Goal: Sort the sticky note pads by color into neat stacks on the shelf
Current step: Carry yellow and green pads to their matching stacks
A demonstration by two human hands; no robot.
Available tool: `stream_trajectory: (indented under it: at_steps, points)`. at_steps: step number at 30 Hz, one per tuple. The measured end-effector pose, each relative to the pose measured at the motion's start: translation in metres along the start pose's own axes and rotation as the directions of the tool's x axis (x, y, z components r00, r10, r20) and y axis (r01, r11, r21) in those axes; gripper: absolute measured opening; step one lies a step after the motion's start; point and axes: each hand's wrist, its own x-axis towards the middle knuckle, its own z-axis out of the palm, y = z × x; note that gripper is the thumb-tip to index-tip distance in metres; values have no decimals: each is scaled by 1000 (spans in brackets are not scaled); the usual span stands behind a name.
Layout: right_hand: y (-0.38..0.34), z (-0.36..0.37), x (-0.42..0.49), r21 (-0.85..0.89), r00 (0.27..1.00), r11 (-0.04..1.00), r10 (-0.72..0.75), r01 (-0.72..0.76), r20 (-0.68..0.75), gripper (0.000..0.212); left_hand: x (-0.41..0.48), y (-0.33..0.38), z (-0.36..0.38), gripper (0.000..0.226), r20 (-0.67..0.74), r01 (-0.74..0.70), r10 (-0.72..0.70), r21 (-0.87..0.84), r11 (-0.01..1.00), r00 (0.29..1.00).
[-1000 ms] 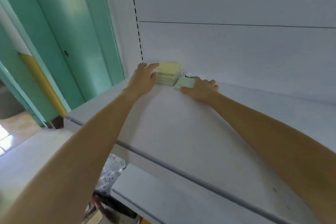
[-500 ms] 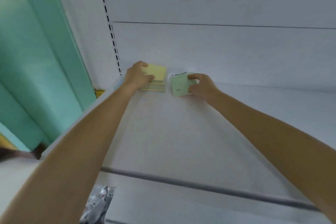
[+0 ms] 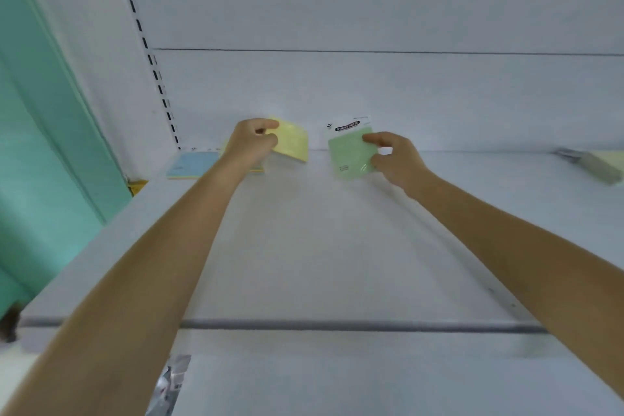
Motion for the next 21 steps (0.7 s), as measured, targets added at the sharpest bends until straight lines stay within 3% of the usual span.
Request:
stream_trajectory:
  at_steps: [9,21]
  points:
    - [58,-130,-31,35,985,998,50,-45,-164,47,-31,74,117,41,72,-112,119,-97,989,990]
    - [175,-376,-89,33,954,998,64,-57,-293,49,-110,204,339,42,145,-164,191,-180,970,971]
